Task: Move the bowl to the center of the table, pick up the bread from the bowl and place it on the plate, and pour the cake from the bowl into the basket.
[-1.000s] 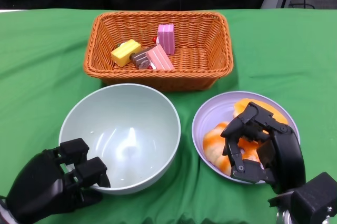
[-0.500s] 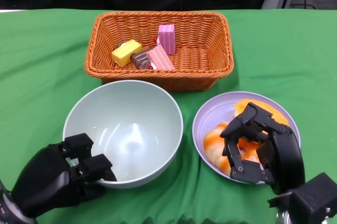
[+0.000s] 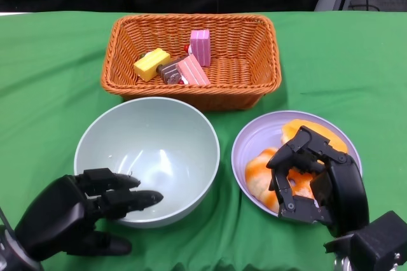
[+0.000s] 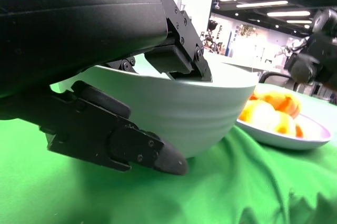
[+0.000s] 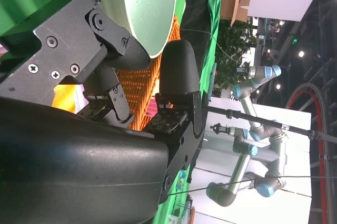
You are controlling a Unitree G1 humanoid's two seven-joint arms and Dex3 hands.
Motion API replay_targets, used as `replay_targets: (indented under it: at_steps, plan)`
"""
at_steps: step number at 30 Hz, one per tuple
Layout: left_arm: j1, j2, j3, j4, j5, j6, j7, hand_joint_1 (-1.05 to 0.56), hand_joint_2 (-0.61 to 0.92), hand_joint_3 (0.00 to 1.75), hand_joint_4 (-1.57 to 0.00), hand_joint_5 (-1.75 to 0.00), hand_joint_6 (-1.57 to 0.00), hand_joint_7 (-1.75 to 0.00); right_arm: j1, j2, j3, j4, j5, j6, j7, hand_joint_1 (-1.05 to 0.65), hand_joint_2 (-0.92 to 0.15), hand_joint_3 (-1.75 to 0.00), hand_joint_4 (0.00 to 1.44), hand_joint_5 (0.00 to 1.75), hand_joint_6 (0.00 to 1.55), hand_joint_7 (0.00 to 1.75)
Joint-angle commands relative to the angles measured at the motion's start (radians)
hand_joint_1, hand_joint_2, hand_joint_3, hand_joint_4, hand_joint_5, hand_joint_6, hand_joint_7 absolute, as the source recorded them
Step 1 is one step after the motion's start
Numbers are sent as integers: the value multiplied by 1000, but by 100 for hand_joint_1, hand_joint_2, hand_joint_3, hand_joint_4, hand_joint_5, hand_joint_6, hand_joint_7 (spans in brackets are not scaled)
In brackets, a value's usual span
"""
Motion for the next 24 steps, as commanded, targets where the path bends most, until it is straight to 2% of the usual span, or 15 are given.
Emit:
replay_targets:
  at_steps: [1,4,7,10,13,15,17,20,24]
  plan:
    - [22,32,36,-8,-54,-70,-71,-92,92,13,-52,-2,-46,0,2,-6,-6,-1,11,2,1,1,-42,-129,82,166,71,140]
    - [33,33,74,-3,-115,-129,-160,-102,92,24,-45,0,-38,0,4,-6,-5,-3,7,1,-1,1,-42,-128,82,166,72,140]
    - [40,31,122,21,-211,-222,-312,-105,92,35,-35,0,-28,0,4,-8,-4,-2,3,-5,-2,0,-41,-129,82,166,72,140]
    - [46,18,177,57,-340,-323,-487,-105,92,36,-31,0,-28,-1,6,-5,-4,-2,4,-7,-1,0,-41,-128,83,166,71,140]
    - [56,-40,231,147,-542,-443,-664,-103,92,35,-37,-3,-35,-3,6,-6,-4,-2,6,-5,2,-1,-41,-127,83,166,71,139]
    - [71,-79,269,171,-686,-459,-775,-96,92,34,-46,-6,-40,-4,10,-8,-4,-11,1,3,-1,-1,-42,-127,83,166,71,139]
    - [94,-102,293,143,-842,-429,-913,-85,92,32,-52,-7,-42,-3,12,-8,-4,-15,1,4,-1,-1,-42,-126,82,166,71,139]
    - [162,-150,322,-44,-1227,-270,-1208,-66,92,24,-63,-9,-47,-3,12,-8,-4,-15,9,6,5,0,-43,-126,82,166,70,139]
    - [195,-211,411,-175,-1448,-149,-1408,-43,92,18,-88,-15,-64,-6,14,-10,-5,-18,16,6,15,1,-43,-127,82,166,70,139]
